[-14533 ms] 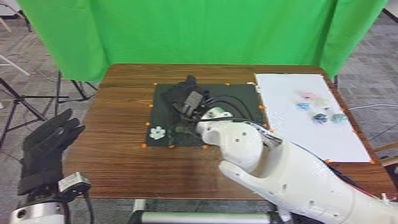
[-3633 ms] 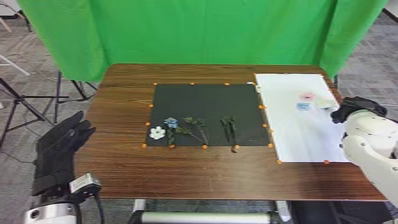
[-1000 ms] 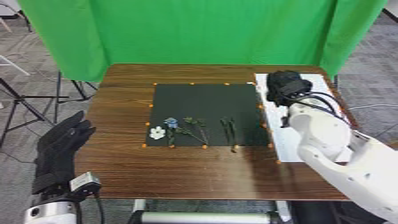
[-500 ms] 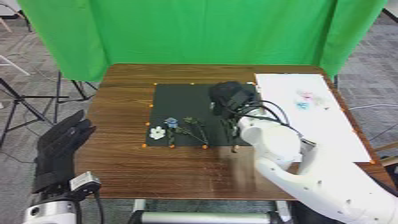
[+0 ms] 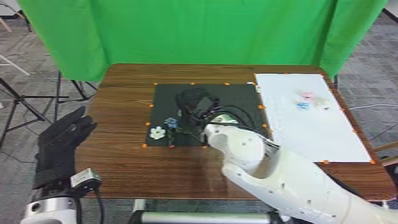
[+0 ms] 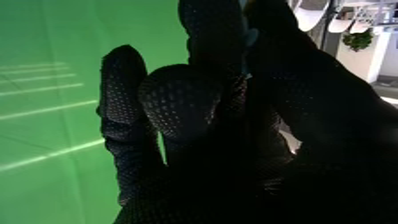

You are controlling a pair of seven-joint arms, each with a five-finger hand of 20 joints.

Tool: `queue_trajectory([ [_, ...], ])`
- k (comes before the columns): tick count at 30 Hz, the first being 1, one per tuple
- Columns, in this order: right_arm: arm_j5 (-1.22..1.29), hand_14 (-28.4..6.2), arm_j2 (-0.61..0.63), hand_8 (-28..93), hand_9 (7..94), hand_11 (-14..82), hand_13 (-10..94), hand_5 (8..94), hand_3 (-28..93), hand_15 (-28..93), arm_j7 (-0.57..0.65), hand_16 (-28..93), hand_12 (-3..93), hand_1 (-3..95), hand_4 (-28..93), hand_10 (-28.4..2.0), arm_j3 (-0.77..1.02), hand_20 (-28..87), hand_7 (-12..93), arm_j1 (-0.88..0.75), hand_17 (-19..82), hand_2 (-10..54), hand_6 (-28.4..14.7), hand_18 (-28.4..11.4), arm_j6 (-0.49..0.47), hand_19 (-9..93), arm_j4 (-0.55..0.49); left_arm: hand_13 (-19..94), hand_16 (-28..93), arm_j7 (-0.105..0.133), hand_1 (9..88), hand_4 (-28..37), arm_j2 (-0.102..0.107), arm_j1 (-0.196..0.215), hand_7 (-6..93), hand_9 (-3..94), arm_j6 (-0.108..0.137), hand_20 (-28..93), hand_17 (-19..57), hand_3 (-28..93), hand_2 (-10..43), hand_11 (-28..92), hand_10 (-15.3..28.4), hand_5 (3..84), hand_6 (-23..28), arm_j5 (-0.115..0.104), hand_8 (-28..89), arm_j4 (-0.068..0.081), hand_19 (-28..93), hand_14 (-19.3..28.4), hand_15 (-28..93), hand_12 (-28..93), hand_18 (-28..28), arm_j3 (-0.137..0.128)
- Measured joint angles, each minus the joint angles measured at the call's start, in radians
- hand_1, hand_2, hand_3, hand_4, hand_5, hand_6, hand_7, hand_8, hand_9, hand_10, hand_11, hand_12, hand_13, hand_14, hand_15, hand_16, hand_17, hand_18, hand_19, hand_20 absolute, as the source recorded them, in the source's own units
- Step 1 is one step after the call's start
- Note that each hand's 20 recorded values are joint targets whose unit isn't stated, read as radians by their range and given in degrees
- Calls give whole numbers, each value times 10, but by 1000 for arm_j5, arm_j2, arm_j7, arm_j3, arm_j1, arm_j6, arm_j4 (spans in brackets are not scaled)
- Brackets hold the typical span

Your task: Arrange flowers

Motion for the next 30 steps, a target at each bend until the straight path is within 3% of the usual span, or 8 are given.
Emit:
queue_trajectory([
  [7,-59,-34,-80,34,875,282,820,787,749,698,-21,203,307,545,-283,-77,54,45,234,-54,424,-59,-8,-187,-47,932,61,232,-176,-19,259,-194,-1,-28,157,347,-18,11,-93,836,63,367,202,407,110,12,-110,11,597,267,633,54,210,11],
  [22,-56,-36,-61,32,868,278,811,783,754,698,18,204,311,542,-283,-79,13,34,233,-64,415,-61,-10,-187,-69,932,95,233,-176,-25,259,-194,-7,-34,158,346,-29,11,-93,836,63,367,202,407,109,16,-110,11,597,268,633,55,211,7],
  [30,-57,-43,-61,24,851,218,784,743,768,709,36,199,359,510,-283,-76,15,15,240,-62,398,-92,-23,-189,-76,932,116,233,-176,-27,259,-192,-8,-35,158,346,-30,11,-93,836,63,367,202,407,109,18,-110,12,597,267,633,55,210,7],
])
